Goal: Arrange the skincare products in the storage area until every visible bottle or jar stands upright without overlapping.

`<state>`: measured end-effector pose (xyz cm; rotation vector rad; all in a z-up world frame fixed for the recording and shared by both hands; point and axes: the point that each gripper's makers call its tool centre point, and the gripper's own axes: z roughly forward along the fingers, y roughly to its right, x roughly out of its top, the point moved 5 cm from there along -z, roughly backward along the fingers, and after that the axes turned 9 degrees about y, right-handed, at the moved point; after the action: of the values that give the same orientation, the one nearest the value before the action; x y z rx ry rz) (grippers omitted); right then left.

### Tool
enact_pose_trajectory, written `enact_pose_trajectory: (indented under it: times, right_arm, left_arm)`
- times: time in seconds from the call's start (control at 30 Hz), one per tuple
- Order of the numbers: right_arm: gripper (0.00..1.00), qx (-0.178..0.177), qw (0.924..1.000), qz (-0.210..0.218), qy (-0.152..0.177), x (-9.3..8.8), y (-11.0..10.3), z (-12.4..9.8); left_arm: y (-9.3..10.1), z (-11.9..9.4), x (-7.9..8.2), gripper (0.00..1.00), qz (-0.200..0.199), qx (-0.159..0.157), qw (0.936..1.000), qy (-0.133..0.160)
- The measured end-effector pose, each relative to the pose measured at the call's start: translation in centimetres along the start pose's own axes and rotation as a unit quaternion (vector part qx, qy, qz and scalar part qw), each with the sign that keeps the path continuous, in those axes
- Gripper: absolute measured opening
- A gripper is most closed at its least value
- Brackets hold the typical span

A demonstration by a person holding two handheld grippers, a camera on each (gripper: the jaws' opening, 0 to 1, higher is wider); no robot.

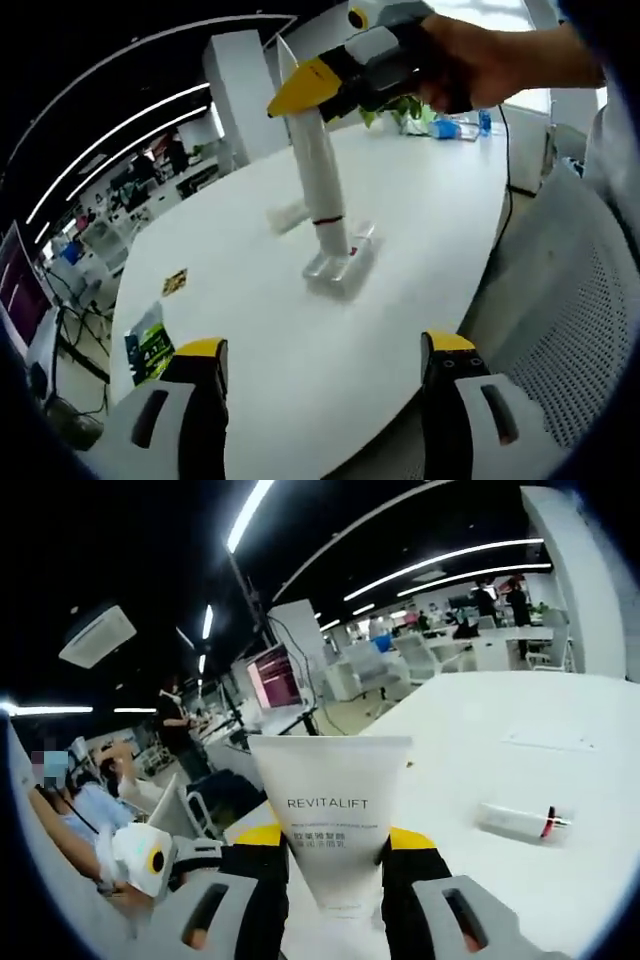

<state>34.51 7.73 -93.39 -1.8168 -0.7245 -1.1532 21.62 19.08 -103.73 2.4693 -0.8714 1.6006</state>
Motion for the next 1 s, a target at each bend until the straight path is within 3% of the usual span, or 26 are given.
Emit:
enact_pose_trajectory:
  times: [0.17, 0.27, 0.33, 0.5, 0.57, 0.6, 0.63, 0.7, 0.83, 1.0]
  right_arm:
    - [0.3, -0.019, 0.9998, 0.003, 0.011, 1.4, 1.9, -0.2]
    - [0.3, -0.027, 0.9996, -0.001, 0.012, 2.0, 3.0, -0.3]
    - [0.3, -0.034, 0.9993, -0.004, 0.013, 2.5, 3.7, -0.3]
    - [0.3, -0.047, 0.9987, -0.012, 0.015, 3.8, 5.5, -0.3]
    - [0.3, -0.051, 0.9984, -0.021, 0.016, 4.4, 6.3, -0.2]
    - [0.3, -0.053, 0.9982, -0.024, 0.016, 4.7, 6.6, -0.2]
    - [0.3, -0.055, 0.998, -0.029, 0.015, 5.1, 7.0, -0.1]
    - [0.3, -0.058, 0.9976, -0.032, 0.019, 5.7, 7.5, -0.1]
    - [0.31, -0.064, 0.9971, -0.035, 0.021, 6.1, 8.3, 0.1]
    - [0.31, -0.063, 0.9973, -0.034, 0.013, 5.9, 8.8, 0.8]
  left_arm:
    - [-0.6, 0.0, -0.5, 0.82, -0.007, 0.014, 0.9998, -0.015]
    - [-0.6, 0.0, -0.5, 0.82, 0.001, 0.013, 0.9998, -0.015]
    - [-0.8, -0.1, -0.2, 0.83, 0.027, 0.019, 0.9994, -0.005]
    - [-1.0, -0.1, -0.3, 0.86, 0.017, 0.025, 0.9995, -0.007]
    - [-0.8, -0.1, -0.5, 0.79, 0.012, 0.017, 0.9997, -0.014]
    - [-0.4, -0.4, -0.3, 0.68, -0.006, 0.006, 0.9998, -0.016]
    - [-0.4, -0.6, -0.1, 0.49, -0.005, 0.005, 0.9999, -0.01]
    - [-0.5, -0.8, 0.4, 0.28, 0.025, 0.002, 0.9997, 0.003]
    - [0.6, -0.7, 0.0, 0.14, 0.041, -0.036, 0.9984, -0.015]
    - [0.0, -0.6, 0.2, 0.24, 0.027, -0.024, 0.9993, -0.012]
